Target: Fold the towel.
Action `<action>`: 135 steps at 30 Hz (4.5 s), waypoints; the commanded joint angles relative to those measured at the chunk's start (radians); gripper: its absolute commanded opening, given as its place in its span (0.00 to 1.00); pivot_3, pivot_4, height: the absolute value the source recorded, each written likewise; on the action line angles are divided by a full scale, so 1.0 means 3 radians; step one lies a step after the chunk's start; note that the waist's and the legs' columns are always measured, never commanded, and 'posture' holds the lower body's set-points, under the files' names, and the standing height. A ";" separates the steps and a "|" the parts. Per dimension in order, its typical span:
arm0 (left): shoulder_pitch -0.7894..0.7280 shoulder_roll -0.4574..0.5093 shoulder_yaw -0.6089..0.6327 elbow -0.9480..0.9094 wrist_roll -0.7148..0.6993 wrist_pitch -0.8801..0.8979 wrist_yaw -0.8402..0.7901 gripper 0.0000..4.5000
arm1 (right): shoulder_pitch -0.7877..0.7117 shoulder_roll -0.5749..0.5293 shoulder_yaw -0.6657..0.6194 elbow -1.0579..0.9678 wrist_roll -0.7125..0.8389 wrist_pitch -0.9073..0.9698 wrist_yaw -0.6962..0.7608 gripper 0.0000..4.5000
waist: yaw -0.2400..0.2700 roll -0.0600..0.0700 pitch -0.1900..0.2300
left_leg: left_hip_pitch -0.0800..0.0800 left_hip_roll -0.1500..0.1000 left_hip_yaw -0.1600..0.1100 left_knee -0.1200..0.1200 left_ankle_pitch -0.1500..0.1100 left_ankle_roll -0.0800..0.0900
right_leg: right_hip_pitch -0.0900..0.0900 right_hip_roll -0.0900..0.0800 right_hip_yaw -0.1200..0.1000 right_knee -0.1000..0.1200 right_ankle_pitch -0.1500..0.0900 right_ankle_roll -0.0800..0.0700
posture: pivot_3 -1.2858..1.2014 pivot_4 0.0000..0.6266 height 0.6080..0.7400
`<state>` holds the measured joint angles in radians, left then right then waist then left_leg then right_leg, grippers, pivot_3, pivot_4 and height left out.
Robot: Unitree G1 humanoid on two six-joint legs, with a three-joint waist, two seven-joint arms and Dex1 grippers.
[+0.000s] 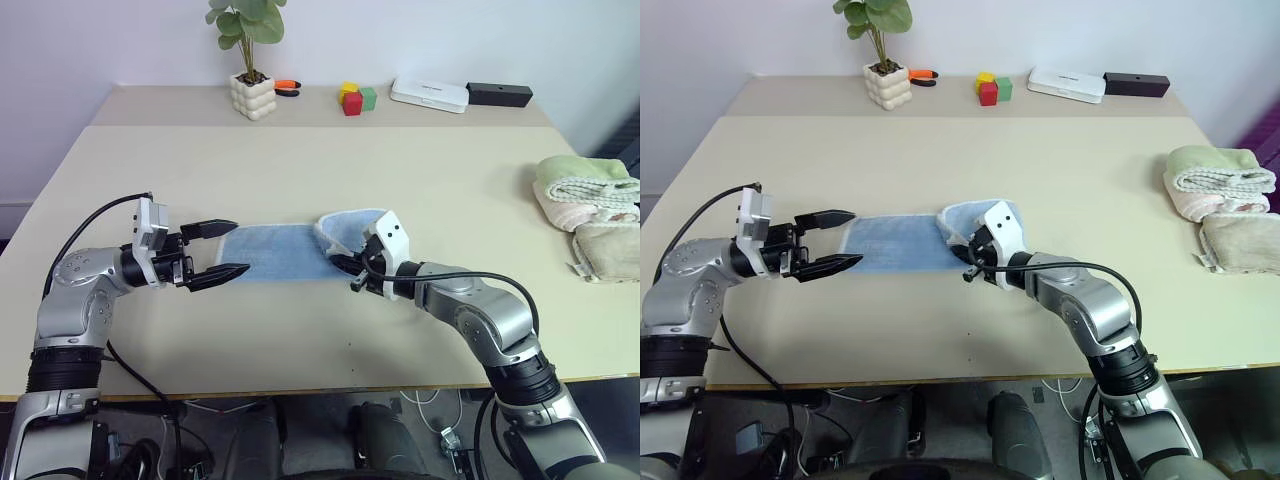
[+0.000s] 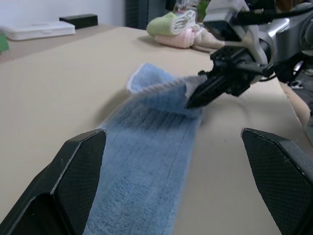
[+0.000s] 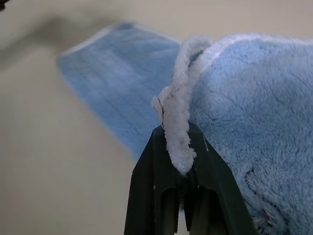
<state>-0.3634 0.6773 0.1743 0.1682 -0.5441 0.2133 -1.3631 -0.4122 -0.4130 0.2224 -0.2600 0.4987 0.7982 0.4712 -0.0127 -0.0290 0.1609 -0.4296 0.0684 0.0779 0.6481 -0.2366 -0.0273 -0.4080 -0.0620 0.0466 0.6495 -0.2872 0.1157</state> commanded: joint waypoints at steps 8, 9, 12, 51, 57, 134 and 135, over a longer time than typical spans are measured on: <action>0.0052 0.0042 0.0061 -0.0169 -0.0080 0.0010 0.0067 1.00 | -0.0094 0.0282 -0.0082 0.0212 -0.0300 -0.0118 -0.0119 0.02 | -0.0004 0.0000 0.0000 | 0.0000 0.0000 0.0001 -0.0001 0.0000 0.0000 | -0.0001 0.0000 0.0000 0.0000 0.0000 0.0001 | 0.52 0.24 0.96; 0.0046 0.0041 0.0056 -0.0162 -0.0072 0.0000 0.0068 1.00 | -0.0096 0.0307 -0.0082 0.0222 -0.0312 -0.0108 -0.0123 0.02 | -0.0004 0.0000 0.0000 | 0.0000 0.0000 0.0001 -0.0001 0.0000 0.0000 | -0.0001 0.0000 0.0000 0.0000 0.0000 0.0001 | 0.52 0.24 0.96; 0.0032 0.0043 0.0052 -0.0155 -0.0072 0.0000 0.0066 1.00 | -0.0039 0.0278 -0.0008 0.0103 -0.0236 -0.0044 0.0075 0.19 | -0.0001 0.0000 0.0000 | 0.0000 0.0000 0.0001 -0.0001 0.0000 0.0000 | -0.0001 0.0000 0.0000 0.0000 0.0000 0.0001 | 0.52 0.24 0.96; 0.0287 -0.0140 0.0136 -0.0582 -0.0391 0.0970 0.0820 1.00 | -0.0197 0.0653 -0.0320 0.1930 -0.1205 -0.2357 0.0113 0.02 | -0.0019 0.0002 0.0001 | 0.0001 0.0000 0.0001 -0.0002 0.0000 0.0000 | -0.0001 0.0000 0.0000 0.0001 0.0001 0.0002 | 0.52 0.24 0.96; 0.0351 -0.0265 0.0469 -0.0850 -0.1067 0.1957 0.1548 1.00 | -0.0164 0.0674 -0.0077 0.2133 -0.1589 -0.2841 0.0109 0.02 | -0.0027 0.0001 0.0001 | 0.0008 0.0000 0.0000 -0.0003 0.0000 -0.0001 | 0.0004 0.0001 0.0000 0.0002 0.0001 0.0002 | 0.52 0.24 0.96; 0.0837 -0.0507 0.0349 -0.1159 -0.3679 0.2262 0.4350 0.00 | 0.0150 -0.0800 -0.0978 0.0492 -0.0034 -0.1459 0.1864 1.00 | 0.0021 0.0038 -0.0016 | 0.0009 -0.0009 -0.0006 -0.0010 0.0000 -0.0005 | 0.0031 -0.0015 -0.0010 -0.0056 -0.0005 -0.0042 | 0.52 0.24 0.96; 0.0787 -0.0459 0.0290 -0.1182 -0.3572 0.2306 0.4209 0.00 | 0.0175 -0.0863 -0.1033 0.0524 0.0004 -0.1448 0.1919 1.00 | 0.0019 0.0038 -0.0016 | 0.0007 -0.0009 -0.0005 -0.0010 -0.0002 -0.0002 | 0.0031 -0.0015 -0.0009 -0.0064 -0.0002 -0.0047 | 0.52 0.24 0.96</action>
<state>-0.1086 0.5220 0.2818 -0.1367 -1.6675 0.8820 -0.0134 -0.3646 -0.6443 -0.0288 -0.1038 0.4785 0.3796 1.0174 -0.0070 -0.0176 0.1562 -0.4279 0.0652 0.0776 0.6450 -0.2382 -0.0264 -0.3983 -0.0671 0.0441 0.6292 -0.2872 0.1007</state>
